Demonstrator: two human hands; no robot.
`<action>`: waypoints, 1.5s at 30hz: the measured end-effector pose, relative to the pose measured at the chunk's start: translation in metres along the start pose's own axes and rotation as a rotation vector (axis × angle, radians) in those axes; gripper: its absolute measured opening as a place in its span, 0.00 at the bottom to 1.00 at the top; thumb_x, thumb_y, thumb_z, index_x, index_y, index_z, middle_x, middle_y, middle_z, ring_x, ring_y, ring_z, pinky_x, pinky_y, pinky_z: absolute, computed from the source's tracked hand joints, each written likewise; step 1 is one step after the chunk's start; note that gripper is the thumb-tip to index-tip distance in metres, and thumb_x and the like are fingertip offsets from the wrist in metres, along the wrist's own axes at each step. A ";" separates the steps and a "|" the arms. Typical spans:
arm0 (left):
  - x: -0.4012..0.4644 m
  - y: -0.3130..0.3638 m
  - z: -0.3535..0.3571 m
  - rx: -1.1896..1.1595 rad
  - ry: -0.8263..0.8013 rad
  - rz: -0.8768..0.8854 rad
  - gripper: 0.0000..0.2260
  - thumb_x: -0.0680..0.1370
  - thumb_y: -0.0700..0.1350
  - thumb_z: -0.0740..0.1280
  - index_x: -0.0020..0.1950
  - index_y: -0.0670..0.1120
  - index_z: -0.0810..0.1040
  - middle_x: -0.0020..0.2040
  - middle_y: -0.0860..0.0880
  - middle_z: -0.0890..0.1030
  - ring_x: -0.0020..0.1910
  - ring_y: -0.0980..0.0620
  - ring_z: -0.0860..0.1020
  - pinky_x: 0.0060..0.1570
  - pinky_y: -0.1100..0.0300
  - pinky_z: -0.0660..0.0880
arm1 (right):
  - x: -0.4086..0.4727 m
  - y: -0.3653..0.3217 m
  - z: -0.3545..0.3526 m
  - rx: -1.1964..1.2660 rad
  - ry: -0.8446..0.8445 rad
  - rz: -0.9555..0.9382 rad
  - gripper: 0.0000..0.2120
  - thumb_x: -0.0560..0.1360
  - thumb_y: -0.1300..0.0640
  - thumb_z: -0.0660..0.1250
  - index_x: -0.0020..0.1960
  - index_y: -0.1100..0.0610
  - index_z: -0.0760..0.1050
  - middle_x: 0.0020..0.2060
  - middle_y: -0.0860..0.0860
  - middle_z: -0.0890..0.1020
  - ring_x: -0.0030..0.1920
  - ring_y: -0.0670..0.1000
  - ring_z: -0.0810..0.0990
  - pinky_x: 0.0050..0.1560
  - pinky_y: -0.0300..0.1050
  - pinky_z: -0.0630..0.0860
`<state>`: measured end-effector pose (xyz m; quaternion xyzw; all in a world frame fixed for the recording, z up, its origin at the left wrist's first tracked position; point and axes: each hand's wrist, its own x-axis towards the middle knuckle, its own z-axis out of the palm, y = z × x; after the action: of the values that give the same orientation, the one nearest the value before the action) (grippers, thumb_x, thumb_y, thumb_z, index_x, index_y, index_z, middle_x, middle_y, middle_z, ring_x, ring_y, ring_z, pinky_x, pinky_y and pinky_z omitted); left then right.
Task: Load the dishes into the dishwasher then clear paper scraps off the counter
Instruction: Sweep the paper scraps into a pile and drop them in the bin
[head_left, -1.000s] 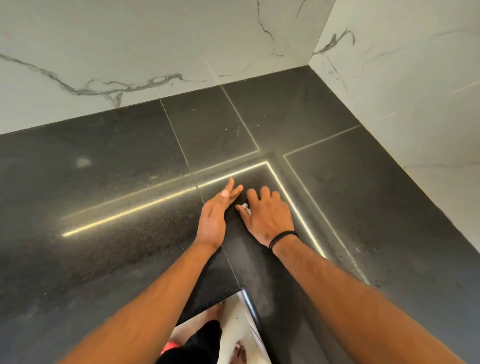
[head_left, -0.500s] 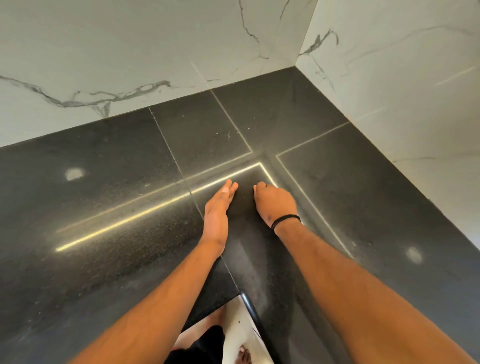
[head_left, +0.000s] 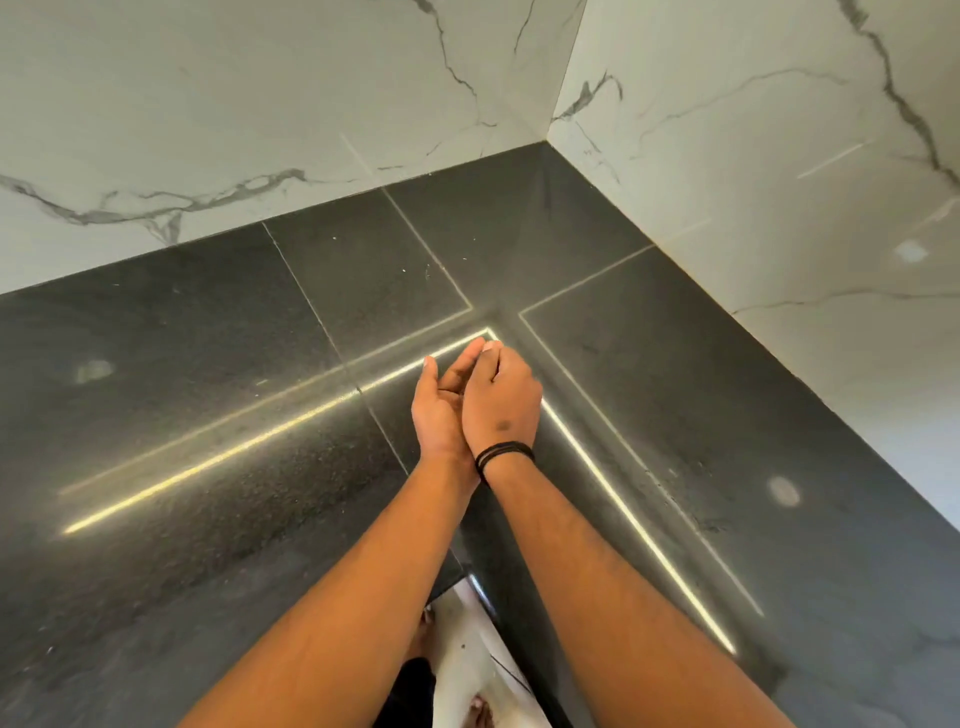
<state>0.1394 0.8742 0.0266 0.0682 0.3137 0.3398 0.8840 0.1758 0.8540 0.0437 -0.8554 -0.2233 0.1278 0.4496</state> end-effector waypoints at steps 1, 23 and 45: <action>0.001 0.001 0.001 -0.004 -0.011 -0.008 0.25 0.86 0.54 0.50 0.58 0.40 0.81 0.52 0.43 0.86 0.53 0.48 0.84 0.57 0.56 0.78 | -0.003 0.001 0.000 -0.043 0.018 -0.031 0.15 0.83 0.52 0.55 0.42 0.56 0.74 0.40 0.52 0.82 0.43 0.53 0.79 0.43 0.48 0.72; -0.001 0.017 -0.031 -0.236 0.181 -0.087 0.14 0.85 0.44 0.60 0.57 0.36 0.80 0.47 0.39 0.86 0.50 0.43 0.84 0.48 0.51 0.83 | 0.006 0.094 -0.030 -0.202 0.023 -0.163 0.26 0.84 0.48 0.52 0.75 0.63 0.66 0.74 0.59 0.69 0.77 0.57 0.61 0.77 0.47 0.57; -0.041 0.011 -0.055 -0.172 0.262 -0.043 0.15 0.85 0.44 0.59 0.55 0.35 0.81 0.47 0.38 0.86 0.47 0.42 0.86 0.49 0.51 0.81 | 0.057 0.105 -0.003 -0.626 -0.492 -0.522 0.29 0.85 0.47 0.48 0.81 0.60 0.48 0.81 0.56 0.49 0.81 0.54 0.44 0.80 0.53 0.46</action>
<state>0.0767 0.8514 0.0073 -0.0595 0.3973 0.3524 0.8453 0.2542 0.8284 -0.0423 -0.8094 -0.5584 0.1358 0.1212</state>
